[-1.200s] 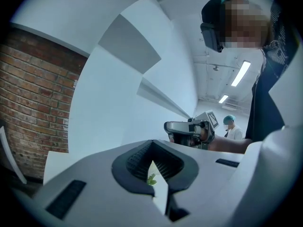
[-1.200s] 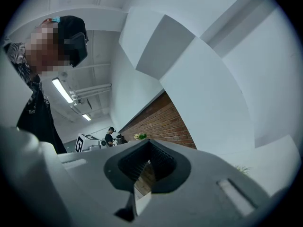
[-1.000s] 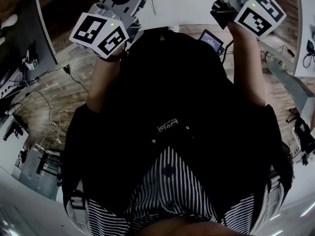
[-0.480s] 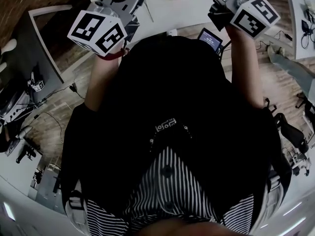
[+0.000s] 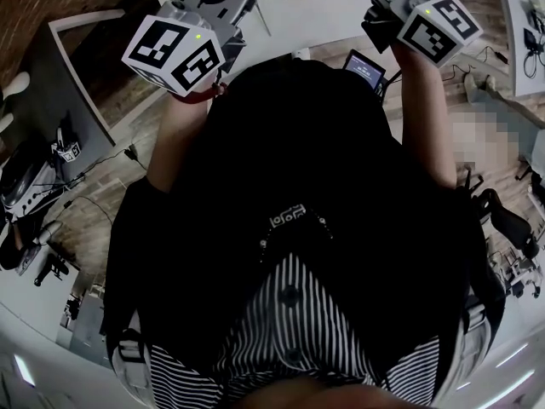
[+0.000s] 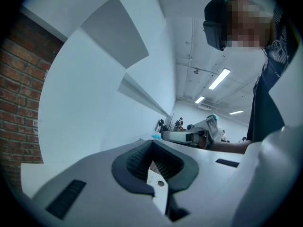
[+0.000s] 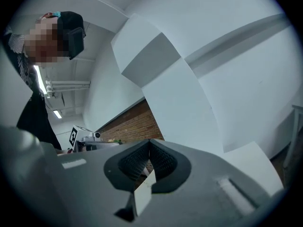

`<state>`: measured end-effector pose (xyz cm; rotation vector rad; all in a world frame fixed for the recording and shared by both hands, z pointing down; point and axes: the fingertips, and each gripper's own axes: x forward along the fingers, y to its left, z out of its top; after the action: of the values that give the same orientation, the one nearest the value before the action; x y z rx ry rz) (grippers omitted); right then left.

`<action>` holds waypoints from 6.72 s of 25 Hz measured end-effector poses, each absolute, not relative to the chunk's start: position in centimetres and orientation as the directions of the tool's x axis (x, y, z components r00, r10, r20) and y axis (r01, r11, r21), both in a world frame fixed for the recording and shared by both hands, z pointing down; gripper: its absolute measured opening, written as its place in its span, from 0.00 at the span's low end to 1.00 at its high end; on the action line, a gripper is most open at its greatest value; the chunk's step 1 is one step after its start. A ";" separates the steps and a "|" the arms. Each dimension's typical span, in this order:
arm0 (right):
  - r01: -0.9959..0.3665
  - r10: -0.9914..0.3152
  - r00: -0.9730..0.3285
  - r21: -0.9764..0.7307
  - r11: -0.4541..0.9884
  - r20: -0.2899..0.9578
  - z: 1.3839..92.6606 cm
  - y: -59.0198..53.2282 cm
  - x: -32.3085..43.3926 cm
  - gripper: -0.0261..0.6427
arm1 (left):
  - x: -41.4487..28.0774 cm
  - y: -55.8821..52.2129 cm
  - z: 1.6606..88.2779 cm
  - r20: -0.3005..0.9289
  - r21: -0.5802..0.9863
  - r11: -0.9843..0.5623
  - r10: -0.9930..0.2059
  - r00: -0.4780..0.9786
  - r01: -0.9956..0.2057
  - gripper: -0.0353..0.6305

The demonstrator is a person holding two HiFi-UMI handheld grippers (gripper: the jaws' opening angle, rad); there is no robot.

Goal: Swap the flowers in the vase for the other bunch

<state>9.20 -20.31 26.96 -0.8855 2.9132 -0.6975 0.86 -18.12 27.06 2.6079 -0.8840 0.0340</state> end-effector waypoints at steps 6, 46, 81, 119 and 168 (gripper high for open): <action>-0.544 -0.540 -0.830 -0.409 0.732 0.137 27.9 -20.2 8.8 0.04 | 1.0 -18.1 28.0 0.144 0.365 -0.738 -0.557 0.818 -0.567 0.06; -0.658 -0.510 -0.724 -0.246 0.711 0.464 38.9 -21.2 9.1 0.64 | -1.0 -18.0 30.9 0.178 0.422 -0.658 -0.614 0.769 -0.623 0.06; -0.725 -0.448 -0.689 -0.527 0.443 0.570 56.2 -22.9 9.8 0.44 | -9.4 -16.5 34.9 0.284 0.441 -0.513 -0.699 0.657 -0.736 0.06; -0.575 -0.498 -0.817 -0.343 0.743 0.292 34.4 -21.6 9.5 0.11 | -5.0 -16.8 30.8 0.207 0.346 -0.611 -0.691 0.693 -0.712 0.06; -0.431 0.363 -0.707 -0.777 0.460 0.607 62.1 -14.0 -18.3 0.13 | -29.1 -4.6 33.9 0.260 0.429 -0.059 -0.947 0.186 -0.901 0.06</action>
<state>-18.28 -14.04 62.12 -0.0943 3.2456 -2.2056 -29.13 -4.57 33.91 1.9715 -1.7274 -0.1224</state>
